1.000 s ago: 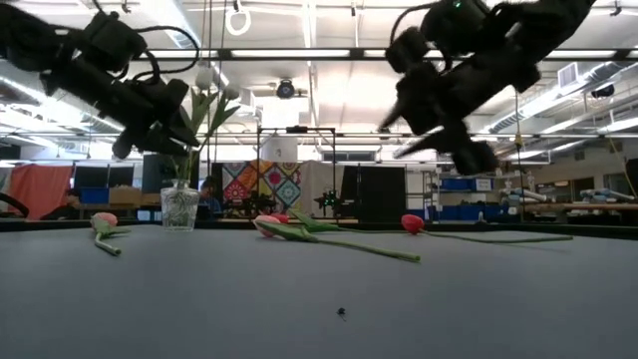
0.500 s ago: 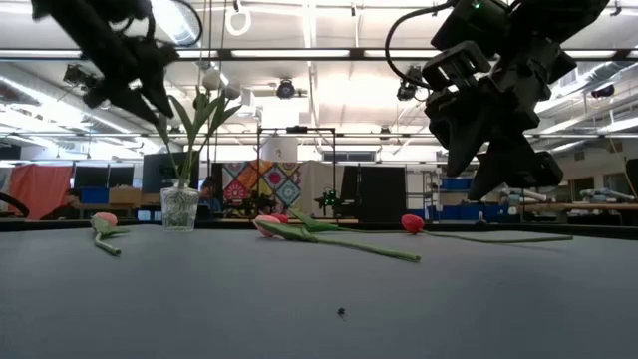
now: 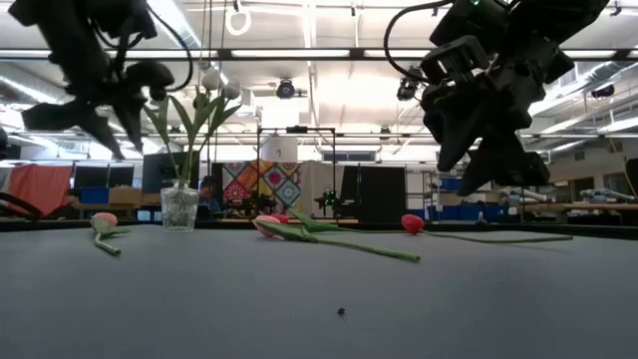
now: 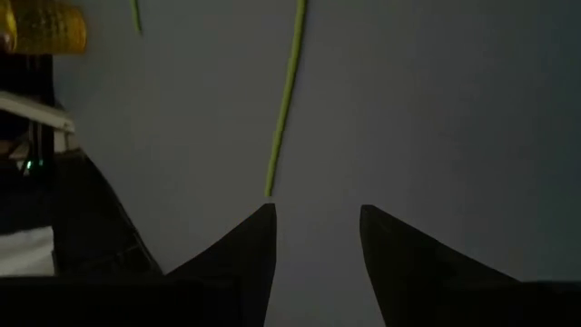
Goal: Sort flowers into vase by color
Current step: Put the left pink tulip into the yellow vase
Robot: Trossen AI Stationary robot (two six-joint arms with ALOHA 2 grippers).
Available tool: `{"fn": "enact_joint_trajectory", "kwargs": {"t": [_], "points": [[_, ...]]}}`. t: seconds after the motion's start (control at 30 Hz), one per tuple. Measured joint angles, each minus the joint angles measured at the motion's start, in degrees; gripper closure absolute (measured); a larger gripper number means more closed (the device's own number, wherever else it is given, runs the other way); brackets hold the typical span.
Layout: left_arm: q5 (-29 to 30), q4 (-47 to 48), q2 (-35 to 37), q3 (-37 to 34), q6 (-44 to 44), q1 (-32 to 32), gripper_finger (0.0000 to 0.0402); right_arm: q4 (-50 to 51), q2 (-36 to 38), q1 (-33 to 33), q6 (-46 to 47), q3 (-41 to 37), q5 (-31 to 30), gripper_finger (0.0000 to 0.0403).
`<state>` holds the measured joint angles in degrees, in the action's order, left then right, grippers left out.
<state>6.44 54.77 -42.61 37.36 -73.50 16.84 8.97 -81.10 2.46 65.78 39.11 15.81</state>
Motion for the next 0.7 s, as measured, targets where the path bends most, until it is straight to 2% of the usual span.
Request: {"fn": "enact_joint_trajectory", "kwargs": {"t": [0.13, 0.3, 0.5, 0.7], "points": [[1.55, -0.75, -1.13, -4.2, -11.38, -7.72, 0.029, 0.07, 0.0, 0.0, -2.12, 0.0, 2.7, 0.0234], [4.96, -6.15, -3.78, -9.01, -19.84, -13.28, 0.0297, 0.08, 0.0, 0.0, -2.69, 0.0, 3.05, 0.0234], [5.68, -12.83, -8.22, -14.15, -26.06, -14.23, 0.0297, 0.45, 0.0, -0.02, -2.45, 0.0, 4.2, 0.0234], [7.93, -13.3, -12.69, -15.29, -26.94, -13.63, 0.0297, 1.96, 0.0, 0.04, -4.98, 0.0, 6.35, 0.0234]]}}
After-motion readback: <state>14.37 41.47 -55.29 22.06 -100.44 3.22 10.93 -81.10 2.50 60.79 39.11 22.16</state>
